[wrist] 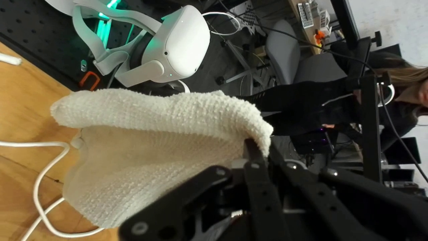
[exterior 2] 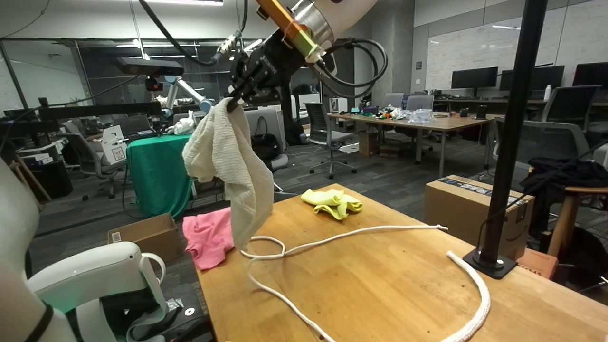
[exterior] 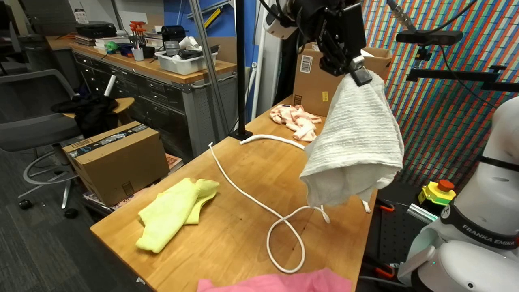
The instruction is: Separate all the items on the table.
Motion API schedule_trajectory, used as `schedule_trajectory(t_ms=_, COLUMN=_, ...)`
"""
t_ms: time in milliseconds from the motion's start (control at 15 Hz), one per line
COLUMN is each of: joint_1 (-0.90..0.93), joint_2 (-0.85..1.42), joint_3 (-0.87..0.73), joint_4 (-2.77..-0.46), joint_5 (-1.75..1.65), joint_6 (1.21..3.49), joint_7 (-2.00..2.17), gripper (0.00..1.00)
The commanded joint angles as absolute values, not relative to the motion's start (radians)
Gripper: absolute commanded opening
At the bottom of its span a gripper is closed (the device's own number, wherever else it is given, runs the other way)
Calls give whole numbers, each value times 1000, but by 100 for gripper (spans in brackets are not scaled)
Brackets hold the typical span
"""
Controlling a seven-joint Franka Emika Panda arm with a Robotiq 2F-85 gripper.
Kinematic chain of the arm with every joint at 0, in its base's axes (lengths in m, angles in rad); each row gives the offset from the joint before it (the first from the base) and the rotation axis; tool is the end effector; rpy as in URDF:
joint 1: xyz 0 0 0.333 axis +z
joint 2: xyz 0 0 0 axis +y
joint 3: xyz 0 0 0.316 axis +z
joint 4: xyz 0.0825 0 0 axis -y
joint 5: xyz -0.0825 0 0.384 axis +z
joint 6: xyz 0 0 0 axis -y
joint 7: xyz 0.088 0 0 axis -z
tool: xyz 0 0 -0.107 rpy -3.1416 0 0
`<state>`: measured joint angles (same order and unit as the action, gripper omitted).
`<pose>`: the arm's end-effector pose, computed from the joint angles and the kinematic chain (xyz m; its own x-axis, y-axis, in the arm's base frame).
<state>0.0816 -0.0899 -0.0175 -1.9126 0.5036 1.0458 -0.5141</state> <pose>0.4331 0.0936 0.5179 0.6510 0.6850 -0.3272 0.2942 -0.6250 -0.7231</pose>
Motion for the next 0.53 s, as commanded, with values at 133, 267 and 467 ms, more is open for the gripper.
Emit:
schedule_trajectory(t_ms=133, joint_1=54, joint_2=-117, joint_3=-6, joint_4=-1918, joint_5=460, joint_6=1241, joint_7=-508, gripper=5)
schedule_trajectory(t_ms=267, joint_1=53, joint_2=-124, joint_3=-4, joint_4=-1938, joint_5=420, joint_6=1363, joint_7=-507, gripper=5)
schedule_trajectory(t_ms=467, joint_1=56, joint_2=-133, joint_3=1, joint_4=-1974, joint_5=356, joint_6=1519, joint_7=-495, gripper=5)
